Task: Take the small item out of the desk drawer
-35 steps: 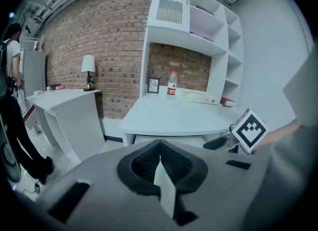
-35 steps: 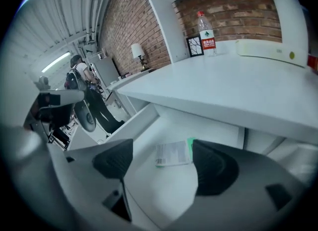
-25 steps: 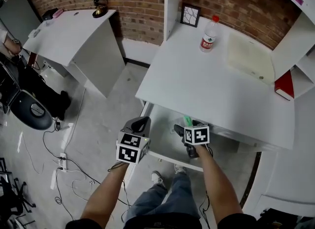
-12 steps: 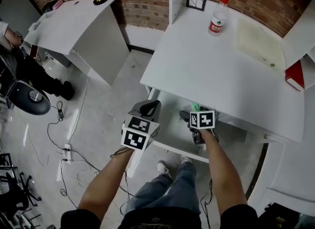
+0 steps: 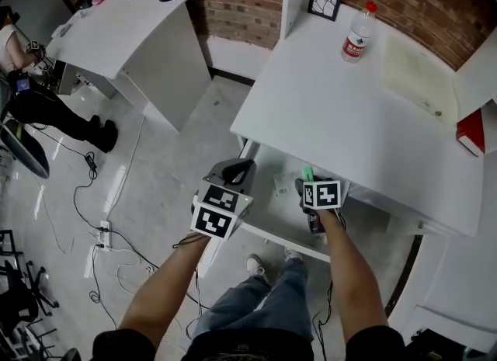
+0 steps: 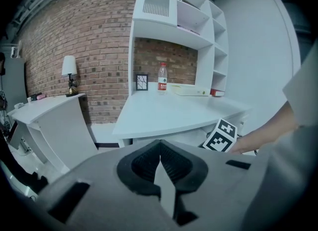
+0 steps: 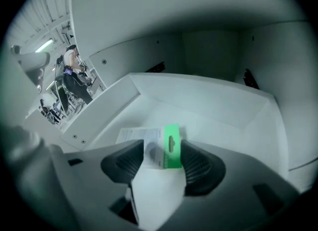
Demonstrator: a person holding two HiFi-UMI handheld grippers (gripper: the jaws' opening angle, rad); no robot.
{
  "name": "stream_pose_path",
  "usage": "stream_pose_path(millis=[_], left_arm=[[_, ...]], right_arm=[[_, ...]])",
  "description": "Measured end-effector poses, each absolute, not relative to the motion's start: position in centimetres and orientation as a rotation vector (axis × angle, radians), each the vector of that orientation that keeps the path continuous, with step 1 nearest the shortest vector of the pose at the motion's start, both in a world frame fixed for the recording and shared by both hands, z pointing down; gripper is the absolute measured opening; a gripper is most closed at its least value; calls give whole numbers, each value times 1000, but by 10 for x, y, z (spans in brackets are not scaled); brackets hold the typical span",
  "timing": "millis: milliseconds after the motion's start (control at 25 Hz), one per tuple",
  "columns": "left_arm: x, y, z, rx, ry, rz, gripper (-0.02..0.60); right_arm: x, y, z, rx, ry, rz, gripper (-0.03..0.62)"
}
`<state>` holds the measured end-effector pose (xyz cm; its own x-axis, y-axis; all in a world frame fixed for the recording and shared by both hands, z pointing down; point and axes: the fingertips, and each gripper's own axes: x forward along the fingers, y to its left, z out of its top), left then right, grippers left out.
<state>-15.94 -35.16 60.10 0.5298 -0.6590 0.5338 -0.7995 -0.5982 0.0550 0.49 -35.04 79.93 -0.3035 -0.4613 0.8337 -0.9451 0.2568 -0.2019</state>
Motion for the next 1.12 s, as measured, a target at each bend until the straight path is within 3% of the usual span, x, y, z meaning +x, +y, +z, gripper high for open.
stream_pose_path(millis=[200, 400, 1120], left_arm=[[-167, -352, 600, 2467, -1231, 670, 9], [-174, -350, 599, 2456, -1242, 656, 9], [-182, -326, 548, 2433, -1295, 522, 9]], right_arm=[[4, -344, 799, 1283, -1871, 966, 110], [-2, -342, 791, 1273, -1907, 945, 31], [-57, -310, 684, 1087, -2124, 788, 6]])
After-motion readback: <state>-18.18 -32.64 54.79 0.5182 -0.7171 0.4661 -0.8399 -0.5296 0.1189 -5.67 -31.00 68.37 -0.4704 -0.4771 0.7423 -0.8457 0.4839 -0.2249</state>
